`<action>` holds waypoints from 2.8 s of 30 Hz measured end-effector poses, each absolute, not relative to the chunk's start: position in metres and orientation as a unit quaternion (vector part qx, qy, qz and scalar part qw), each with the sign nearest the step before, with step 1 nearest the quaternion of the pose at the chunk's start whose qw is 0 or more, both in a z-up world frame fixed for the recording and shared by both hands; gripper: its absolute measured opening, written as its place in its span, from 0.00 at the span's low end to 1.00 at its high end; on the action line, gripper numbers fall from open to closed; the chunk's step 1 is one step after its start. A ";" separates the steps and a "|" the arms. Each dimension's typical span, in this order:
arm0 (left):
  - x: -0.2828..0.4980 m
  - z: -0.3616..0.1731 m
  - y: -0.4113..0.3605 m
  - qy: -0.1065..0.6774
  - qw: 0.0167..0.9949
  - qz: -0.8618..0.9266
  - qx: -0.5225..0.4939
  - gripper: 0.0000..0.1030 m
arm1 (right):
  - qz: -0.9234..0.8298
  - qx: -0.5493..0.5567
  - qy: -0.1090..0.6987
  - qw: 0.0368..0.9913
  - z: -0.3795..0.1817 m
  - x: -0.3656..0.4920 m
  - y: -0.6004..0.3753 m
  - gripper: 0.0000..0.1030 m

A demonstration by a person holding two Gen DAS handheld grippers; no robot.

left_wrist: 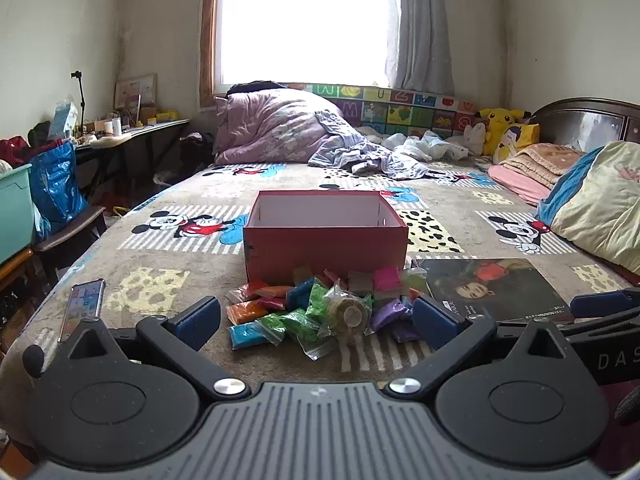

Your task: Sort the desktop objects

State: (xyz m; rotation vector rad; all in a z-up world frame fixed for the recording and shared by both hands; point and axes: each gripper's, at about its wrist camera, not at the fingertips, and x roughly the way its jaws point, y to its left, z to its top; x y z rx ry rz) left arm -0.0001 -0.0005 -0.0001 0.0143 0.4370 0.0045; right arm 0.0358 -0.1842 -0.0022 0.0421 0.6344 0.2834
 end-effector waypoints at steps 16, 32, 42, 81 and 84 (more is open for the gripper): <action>0.008 -0.007 -0.004 0.237 0.972 -0.003 0.002 1.00 | 0.128 0.009 0.315 0.940 -0.006 0.037 -0.186 1.00; 0.009 -0.010 -0.002 0.245 0.969 -0.002 -0.002 1.00 | 0.124 0.005 0.319 0.940 -0.010 0.039 -0.184 1.00; 0.010 -0.012 -0.002 0.250 0.968 0.000 -0.004 1.00 | 0.126 0.005 0.321 0.939 -0.011 0.039 -0.185 1.00; 0.013 -0.014 0.001 0.255 0.967 0.007 -0.002 1.00 | 0.131 0.000 0.325 0.937 -0.010 0.042 -0.184 1.00; 0.013 -0.015 0.002 0.255 0.967 0.009 -0.002 1.00 | 0.132 -0.002 0.324 0.937 -0.010 0.043 -0.184 1.00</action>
